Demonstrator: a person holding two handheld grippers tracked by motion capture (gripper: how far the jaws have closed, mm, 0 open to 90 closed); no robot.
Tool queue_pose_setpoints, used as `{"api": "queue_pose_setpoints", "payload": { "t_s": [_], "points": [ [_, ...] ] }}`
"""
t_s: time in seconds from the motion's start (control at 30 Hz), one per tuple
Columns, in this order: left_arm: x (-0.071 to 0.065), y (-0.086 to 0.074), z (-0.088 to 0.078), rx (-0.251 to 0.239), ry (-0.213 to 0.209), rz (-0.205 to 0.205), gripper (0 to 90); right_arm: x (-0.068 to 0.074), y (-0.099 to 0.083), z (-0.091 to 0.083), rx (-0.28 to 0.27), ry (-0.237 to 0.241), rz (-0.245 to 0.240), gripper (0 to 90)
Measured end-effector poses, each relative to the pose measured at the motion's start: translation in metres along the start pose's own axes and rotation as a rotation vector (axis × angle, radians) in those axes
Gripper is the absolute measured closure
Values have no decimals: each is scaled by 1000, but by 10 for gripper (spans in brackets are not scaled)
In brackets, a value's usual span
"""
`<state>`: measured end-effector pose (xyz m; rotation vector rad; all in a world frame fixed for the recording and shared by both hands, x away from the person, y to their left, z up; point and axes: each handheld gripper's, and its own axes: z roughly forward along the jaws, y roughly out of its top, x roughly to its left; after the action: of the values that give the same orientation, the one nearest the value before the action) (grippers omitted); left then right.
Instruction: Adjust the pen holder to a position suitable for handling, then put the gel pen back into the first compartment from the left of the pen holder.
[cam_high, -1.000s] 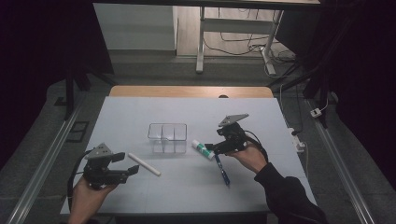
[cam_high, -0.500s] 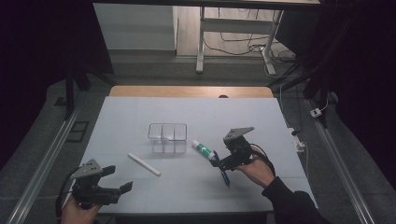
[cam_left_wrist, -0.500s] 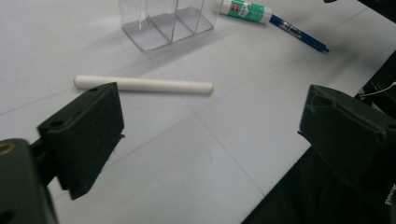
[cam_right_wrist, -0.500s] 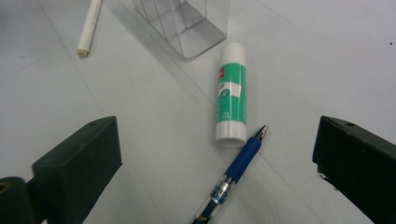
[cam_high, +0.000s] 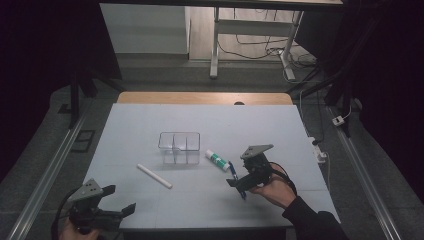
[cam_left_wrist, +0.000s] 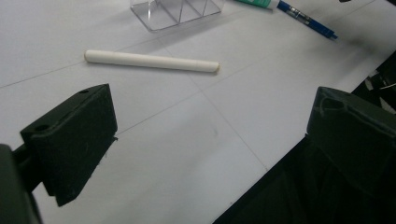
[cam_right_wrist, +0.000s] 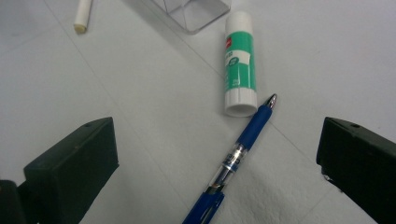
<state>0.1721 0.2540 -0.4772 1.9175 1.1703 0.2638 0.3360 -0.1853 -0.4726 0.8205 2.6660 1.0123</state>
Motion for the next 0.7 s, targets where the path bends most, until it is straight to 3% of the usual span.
{"api": "queue_pose_setpoints", "payload": {
  "t_s": [0.13,0.2,0.37,0.53,0.7],
  "points": [
    [1,0,0,3,6,2,15,4,-1,4,32,1,-21,10],
    [1,-1,0,1,5,1,14,6,-1,5,42,6,-34,81],
    [2,-1,-1,-4,4,-5,1,7,-4,3,61,52,-38,358],
    [2,-1,0,10,1,-5,0,7,-7,3,110,88,-76,687],
    [2,-1,1,15,0,-8,0,10,-10,6,147,98,-97,894]
  ]
}}
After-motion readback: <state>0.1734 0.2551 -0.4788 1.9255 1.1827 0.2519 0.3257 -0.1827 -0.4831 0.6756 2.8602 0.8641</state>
